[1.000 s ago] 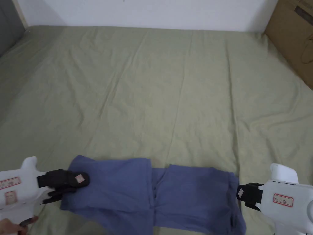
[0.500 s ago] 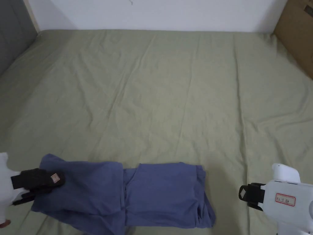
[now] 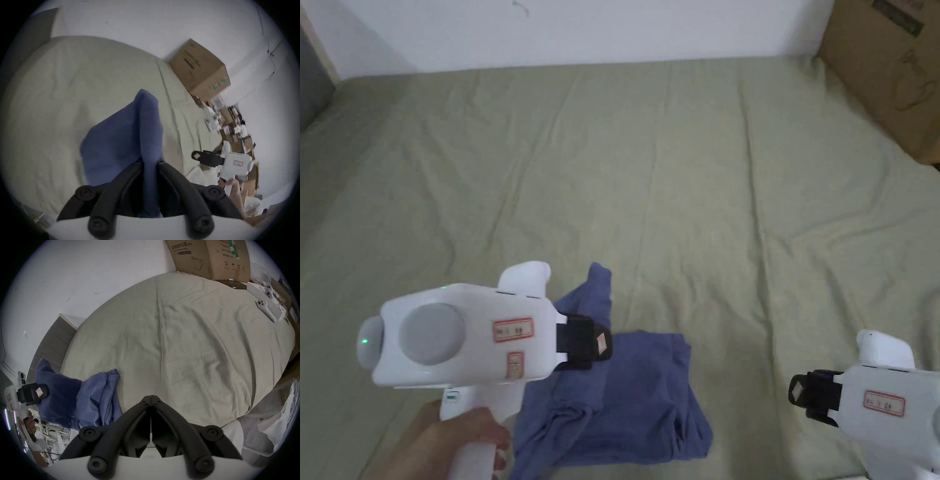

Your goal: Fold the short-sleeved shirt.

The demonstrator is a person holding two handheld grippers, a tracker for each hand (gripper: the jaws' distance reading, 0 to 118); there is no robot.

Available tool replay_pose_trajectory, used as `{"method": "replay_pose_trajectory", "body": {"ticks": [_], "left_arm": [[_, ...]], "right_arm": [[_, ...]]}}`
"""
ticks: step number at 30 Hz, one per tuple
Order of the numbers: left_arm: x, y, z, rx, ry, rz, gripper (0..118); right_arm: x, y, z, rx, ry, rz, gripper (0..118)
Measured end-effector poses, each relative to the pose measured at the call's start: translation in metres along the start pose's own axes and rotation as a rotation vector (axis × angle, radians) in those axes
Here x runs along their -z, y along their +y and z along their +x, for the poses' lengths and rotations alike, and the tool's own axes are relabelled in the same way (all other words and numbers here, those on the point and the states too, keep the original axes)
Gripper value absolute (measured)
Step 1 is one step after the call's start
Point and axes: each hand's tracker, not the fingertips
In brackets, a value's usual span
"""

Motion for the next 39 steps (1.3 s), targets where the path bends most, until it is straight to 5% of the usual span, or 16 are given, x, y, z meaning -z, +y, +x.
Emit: {"method": "replay_pose_trajectory", "body": {"ticks": [3, 4, 6, 7, 8, 9, 15, 17, 19, 20, 29, 39], "left_arm": [[0.044, -0.002, 0.011, 0.021, -0.013, -0.086, 9], [0.056, -0.005, 0.014, 0.019, -0.047, -0.117, 20], [0.073, -0.011, 0.017, -0.006, -0.114, -0.154, 52], [0.079, -0.012, 0.019, -0.013, -0.108, -0.177, 84], [0.081, -0.013, 0.019, -0.016, -0.097, -0.165, 104], [0.078, -0.015, 0.019, -0.017, -0.099, -0.160, 113], [0.034, -0.005, -0.014, -0.097, -0.045, -0.032, 108], [0.023, -0.005, -0.030, -0.118, 0.014, 0.003, 75], [0.020, -0.009, -0.043, -0.115, 0.099, 0.001, 9], [0.021, -0.011, -0.049, -0.113, 0.124, -0.014, 5], [0.078, -0.045, -0.029, -0.076, -0.007, -0.153, 4], [0.115, -0.053, 0.020, 0.045, 0.030, -0.224, 4]], "right_arm": [[-0.003, -0.001, 0.012, 0.029, -0.005, 0.005, 0], [-0.004, -0.001, 0.015, 0.037, -0.009, 0.006, 0], [-0.005, -0.002, 0.021, 0.050, -0.017, 0.009, 0], [-0.005, -0.002, 0.024, 0.057, -0.020, 0.008, 0], [-0.006, -0.002, 0.027, 0.063, -0.022, 0.008, 0], [-0.006, -0.003, 0.029, 0.068, -0.023, 0.010, 0], [-0.004, -0.004, 0.032, 0.088, -0.018, 0.008, 0], [-0.002, -0.005, 0.030, 0.087, -0.012, 0.006, 0], [0.000, -0.006, 0.027, 0.083, -0.003, 0.004, 0], [0.000, -0.006, 0.026, 0.081, 0.000, 0.004, 0], [0.003, -0.008, 0.022, 0.069, 0.013, -0.005, 0], [-0.003, -0.008, 0.039, 0.111, 0.000, 0.015, 0]]}}
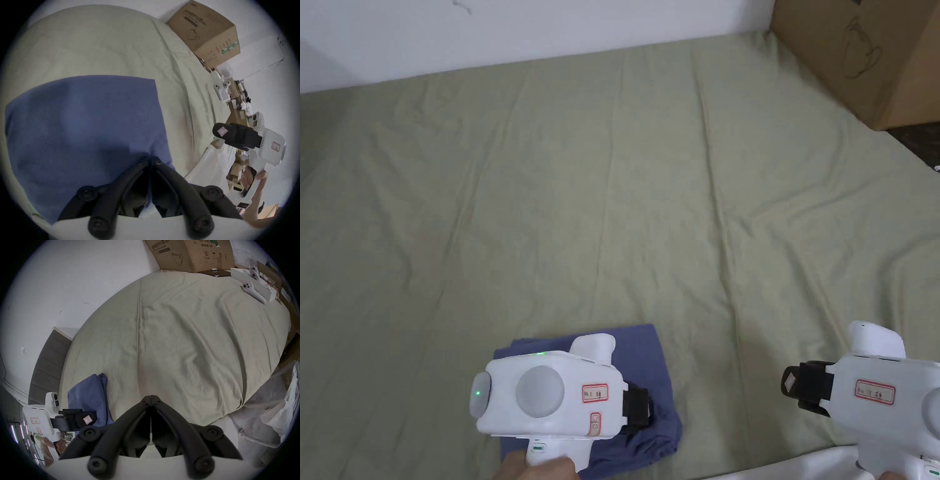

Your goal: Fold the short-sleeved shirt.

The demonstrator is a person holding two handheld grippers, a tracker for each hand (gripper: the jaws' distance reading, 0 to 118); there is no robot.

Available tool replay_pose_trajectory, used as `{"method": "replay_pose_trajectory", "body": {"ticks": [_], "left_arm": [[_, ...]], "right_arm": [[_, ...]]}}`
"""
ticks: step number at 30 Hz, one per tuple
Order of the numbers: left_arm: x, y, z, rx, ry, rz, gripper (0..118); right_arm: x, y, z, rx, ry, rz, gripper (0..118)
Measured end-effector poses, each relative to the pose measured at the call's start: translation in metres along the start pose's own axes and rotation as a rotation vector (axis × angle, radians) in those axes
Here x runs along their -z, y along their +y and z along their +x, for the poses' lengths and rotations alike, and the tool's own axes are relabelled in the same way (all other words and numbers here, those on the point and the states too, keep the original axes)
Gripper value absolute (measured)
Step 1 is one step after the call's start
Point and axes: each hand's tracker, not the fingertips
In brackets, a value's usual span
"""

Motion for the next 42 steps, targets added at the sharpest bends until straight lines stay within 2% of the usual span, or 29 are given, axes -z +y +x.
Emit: {"method": "replay_pose_trajectory", "body": {"ticks": [9, 13, 18, 24, 28, 31, 34, 37, 38, 40, 41, 42], "left_arm": [[0.004, -0.005, 0.013, 0.002, -0.055, -0.003, 4], [-0.007, -0.007, 0.008, 0.006, -0.160, -0.003, 4], [-0.044, -0.015, -0.022, -0.119, -0.351, 0.078, 4], [-0.113, -0.034, -0.104, -0.268, -0.245, 0.265, 4], [-0.148, -0.059, -0.161, -0.386, -0.184, 0.336, 4], [-0.163, -0.080, -0.181, -0.418, -0.161, 0.363, 4], [-0.165, -0.094, -0.195, -0.471, -0.160, 0.378, 4], [-0.156, -0.098, -0.207, -0.495, -0.185, 0.372, 4], [-0.152, -0.098, -0.207, -0.500, -0.194, 0.366, 4], [-0.143, -0.097, -0.207, -0.504, -0.213, 0.357, 4], [-0.140, -0.096, -0.206, -0.504, -0.227, 0.352, 4], [-0.137, -0.095, -0.206, -0.503, -0.247, 0.350, 4]], "right_arm": [[-0.001, -0.004, -0.009, -0.012, 0.003, -0.012, 0], [-0.006, -0.005, -0.023, -0.041, 0.009, -0.012, 0], [-0.010, -0.005, -0.048, -0.112, 0.021, -0.014, 0], [-0.009, 0.000, -0.092, -0.222, 0.084, -0.025, 0], [-0.008, 0.000, -0.136, -0.340, 0.162, -0.035, 0], [-0.001, -0.007, -0.170, -0.432, 0.218, -0.059, 0], [0.020, -0.017, -0.196, -0.472, 0.256, -0.102, 0], [0.062, -0.032, -0.206, -0.536, 0.203, -0.191, 0], [0.075, -0.037, -0.207, -0.557, 0.164, -0.218, 0], [0.096, -0.047, -0.206, -0.602, 0.025, -0.266, 0], [0.099, -0.050, -0.204, -0.600, 0.017, -0.276, 0], [0.097, -0.051, -0.201, -0.585, 0.068, -0.259, 0]]}}
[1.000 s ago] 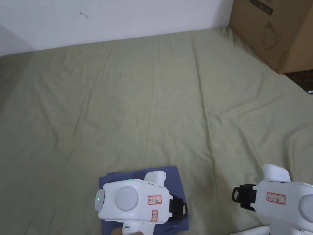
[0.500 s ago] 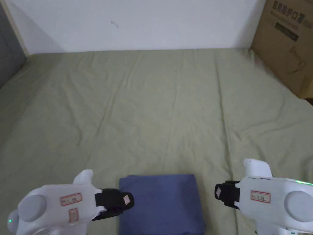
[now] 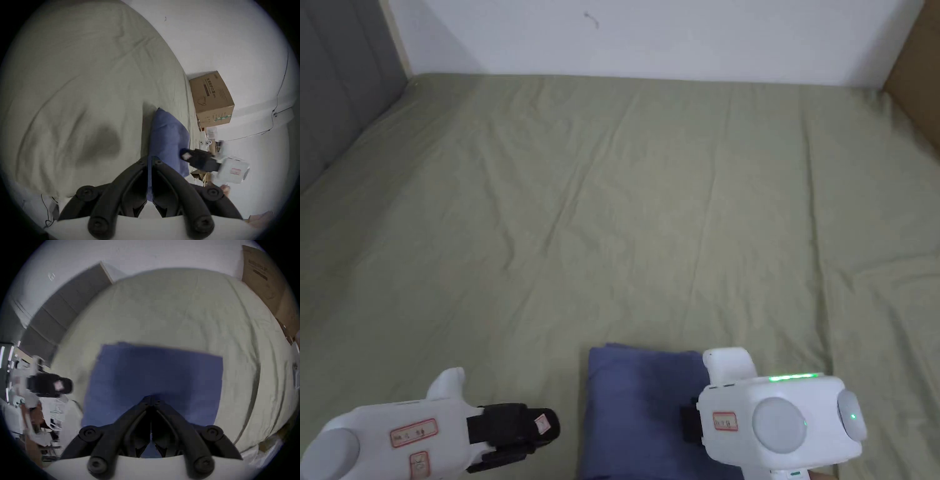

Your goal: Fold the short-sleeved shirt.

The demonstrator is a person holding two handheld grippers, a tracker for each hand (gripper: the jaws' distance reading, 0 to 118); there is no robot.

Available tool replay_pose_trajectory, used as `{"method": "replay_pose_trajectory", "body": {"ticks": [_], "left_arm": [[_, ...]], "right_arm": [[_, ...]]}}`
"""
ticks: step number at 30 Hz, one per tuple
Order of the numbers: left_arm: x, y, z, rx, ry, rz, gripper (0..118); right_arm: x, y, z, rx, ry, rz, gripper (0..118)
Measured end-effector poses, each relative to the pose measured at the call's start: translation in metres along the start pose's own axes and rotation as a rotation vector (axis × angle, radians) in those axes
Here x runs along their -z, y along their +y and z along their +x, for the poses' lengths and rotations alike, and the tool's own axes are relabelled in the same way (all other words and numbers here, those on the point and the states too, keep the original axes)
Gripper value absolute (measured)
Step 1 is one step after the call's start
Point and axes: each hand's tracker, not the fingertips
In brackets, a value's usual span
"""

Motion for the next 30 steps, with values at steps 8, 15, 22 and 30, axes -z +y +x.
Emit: {"method": "replay_pose_trajectory", "body": {"ticks": [8, 15, 22, 30], "left_arm": [[0.043, 0.012, 0.004, -0.002, -0.068, -0.063, 117], [0.087, 0.020, 0.003, -0.054, -0.198, -0.125, 117], [0.123, 0.025, 0.005, -0.002, -0.246, -0.220, 111], [0.118, 0.035, 0.012, 0.081, -0.162, -0.258, 25]], "right_arm": [[-0.001, 0.002, 0.016, 0.070, 0.075, 0.007, 0], [0.000, 0.001, 0.020, 0.079, 0.097, 0.007, 0], [0.000, 0.002, 0.030, 0.147, 0.142, 0.001, 0], [-0.020, 0.006, 0.022, 0.160, 0.123, 0.032, 0]]}}
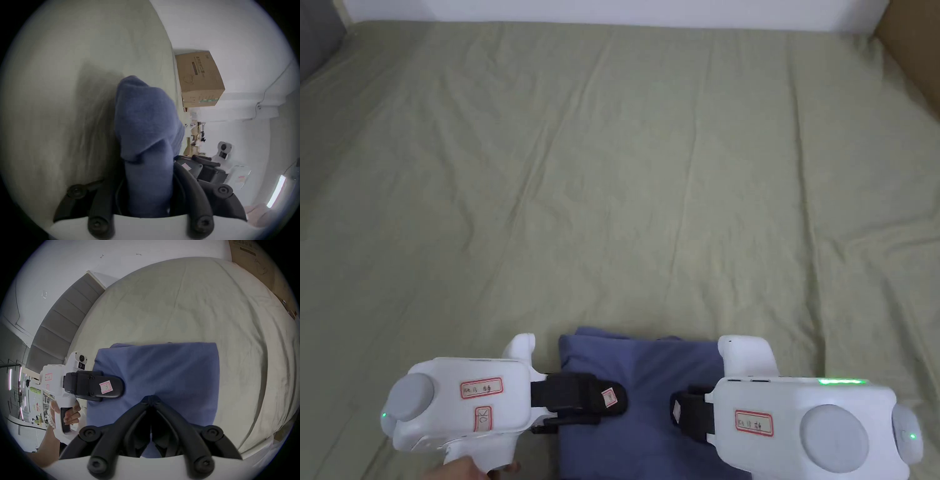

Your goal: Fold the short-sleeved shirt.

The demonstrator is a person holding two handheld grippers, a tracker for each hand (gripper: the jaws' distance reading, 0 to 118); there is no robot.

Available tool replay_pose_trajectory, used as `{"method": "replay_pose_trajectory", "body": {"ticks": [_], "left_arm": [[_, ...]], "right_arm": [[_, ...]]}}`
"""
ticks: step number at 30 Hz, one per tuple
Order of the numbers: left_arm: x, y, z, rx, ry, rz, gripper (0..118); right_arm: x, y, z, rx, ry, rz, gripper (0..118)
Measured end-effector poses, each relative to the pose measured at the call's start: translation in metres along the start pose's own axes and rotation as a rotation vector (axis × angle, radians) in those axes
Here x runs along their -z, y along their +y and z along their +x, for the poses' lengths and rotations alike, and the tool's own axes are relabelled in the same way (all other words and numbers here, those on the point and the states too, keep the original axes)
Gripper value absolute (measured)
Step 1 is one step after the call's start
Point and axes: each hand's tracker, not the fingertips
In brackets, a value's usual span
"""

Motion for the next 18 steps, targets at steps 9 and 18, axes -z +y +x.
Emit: {"method": "replay_pose_trajectory", "body": {"ticks": [9, 18], "left_arm": [[-0.104, 0.049, 0.011, 0.179, 0.355, -0.009, 25], [-0.251, 0.115, -0.024, 0.197, 1.115, -0.008, 25]], "right_arm": [[-0.014, 0.008, -0.015, -0.024, -0.019, 0.050, 0], [-0.005, 0.010, -0.013, 0.006, -0.059, 0.042, 0]]}}
